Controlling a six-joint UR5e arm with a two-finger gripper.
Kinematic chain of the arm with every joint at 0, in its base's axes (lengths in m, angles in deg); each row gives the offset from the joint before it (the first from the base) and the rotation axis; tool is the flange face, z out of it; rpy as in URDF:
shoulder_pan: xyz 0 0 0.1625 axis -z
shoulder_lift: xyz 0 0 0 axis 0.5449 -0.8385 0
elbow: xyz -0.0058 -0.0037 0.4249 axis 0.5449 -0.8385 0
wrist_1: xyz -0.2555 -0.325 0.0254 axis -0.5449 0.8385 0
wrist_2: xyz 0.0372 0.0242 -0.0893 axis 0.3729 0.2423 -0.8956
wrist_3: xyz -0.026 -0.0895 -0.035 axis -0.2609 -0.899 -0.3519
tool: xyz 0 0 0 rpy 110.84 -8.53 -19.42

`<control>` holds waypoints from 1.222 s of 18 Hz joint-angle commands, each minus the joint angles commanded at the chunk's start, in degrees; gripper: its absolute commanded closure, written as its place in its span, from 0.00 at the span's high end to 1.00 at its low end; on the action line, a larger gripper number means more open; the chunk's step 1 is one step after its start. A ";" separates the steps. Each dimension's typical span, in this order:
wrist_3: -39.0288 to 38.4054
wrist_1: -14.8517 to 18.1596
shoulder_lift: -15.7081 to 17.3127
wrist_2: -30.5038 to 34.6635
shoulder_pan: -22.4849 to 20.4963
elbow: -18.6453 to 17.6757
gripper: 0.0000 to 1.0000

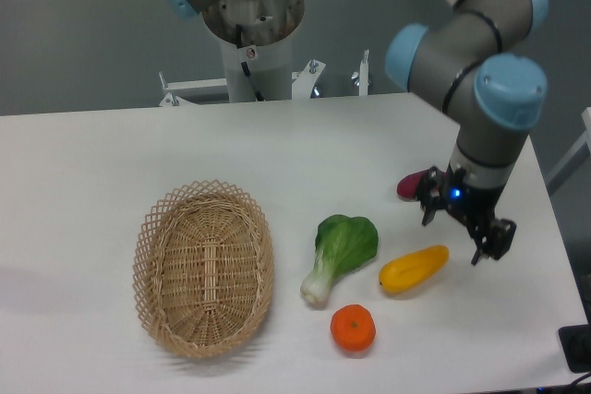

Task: Pick up the mango from the table
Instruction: 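Lower the open gripper down over the yellow mango, then close the gripper fingers around the yellow mango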

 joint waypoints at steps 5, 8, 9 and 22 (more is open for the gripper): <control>0.70 -1.50 -0.44 0.35 0.09 -2.11 1.00; 2.02 -1.41 -0.44 1.93 0.09 -2.55 1.00; 2.46 -1.41 -0.44 2.37 0.17 -2.90 1.00; 4.66 -10.55 -1.23 6.15 2.20 -8.61 1.00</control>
